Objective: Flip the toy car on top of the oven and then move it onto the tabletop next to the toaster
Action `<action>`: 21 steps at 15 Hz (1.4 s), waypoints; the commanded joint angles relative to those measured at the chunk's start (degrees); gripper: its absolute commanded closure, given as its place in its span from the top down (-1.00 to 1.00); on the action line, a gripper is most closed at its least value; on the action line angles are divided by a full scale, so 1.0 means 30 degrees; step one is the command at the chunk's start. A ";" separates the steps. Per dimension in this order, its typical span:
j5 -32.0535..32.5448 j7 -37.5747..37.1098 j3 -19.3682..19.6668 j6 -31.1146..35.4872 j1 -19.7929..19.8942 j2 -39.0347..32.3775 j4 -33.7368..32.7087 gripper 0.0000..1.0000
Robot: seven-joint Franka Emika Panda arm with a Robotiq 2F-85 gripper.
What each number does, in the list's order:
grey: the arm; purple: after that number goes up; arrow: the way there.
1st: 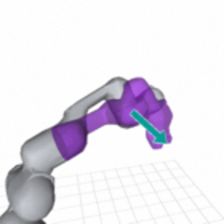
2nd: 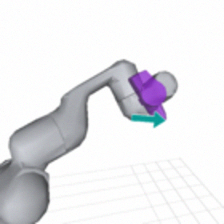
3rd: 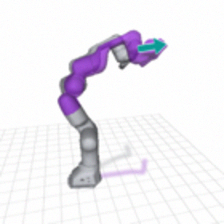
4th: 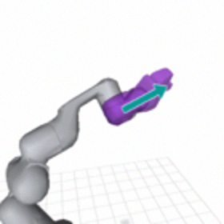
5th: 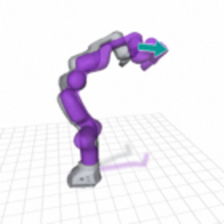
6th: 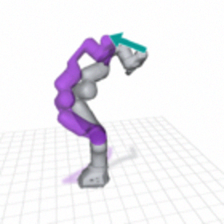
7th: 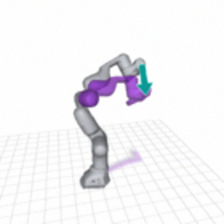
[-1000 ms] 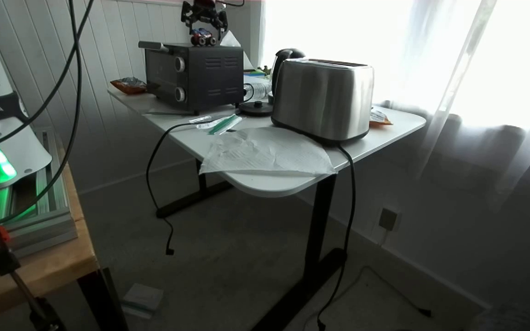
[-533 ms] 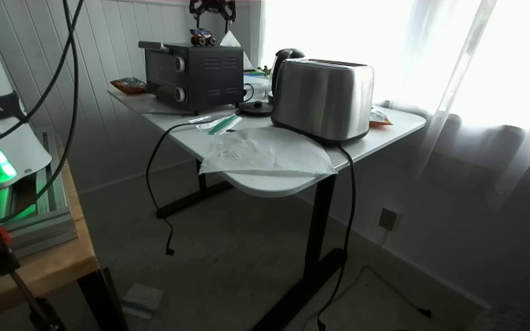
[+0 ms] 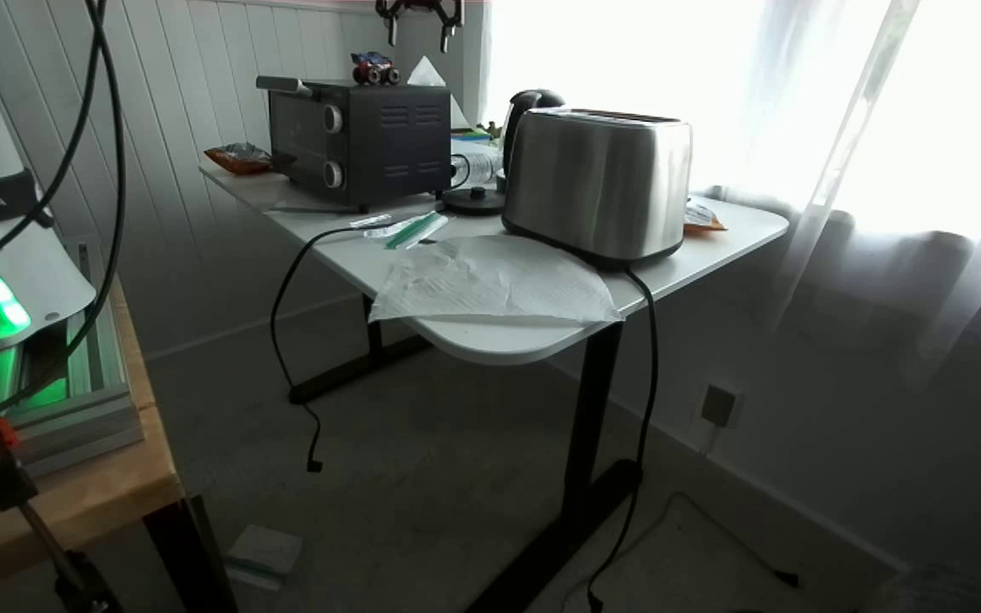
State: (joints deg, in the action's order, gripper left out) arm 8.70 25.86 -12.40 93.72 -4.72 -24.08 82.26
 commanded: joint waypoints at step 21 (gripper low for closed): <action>-0.5257 -0.5002 0.1311 1.0417 -0.0444 0.8333 1.3350 1.00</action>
State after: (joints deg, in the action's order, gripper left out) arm -6.59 12.66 -8.78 118.24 -5.08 -1.92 117.41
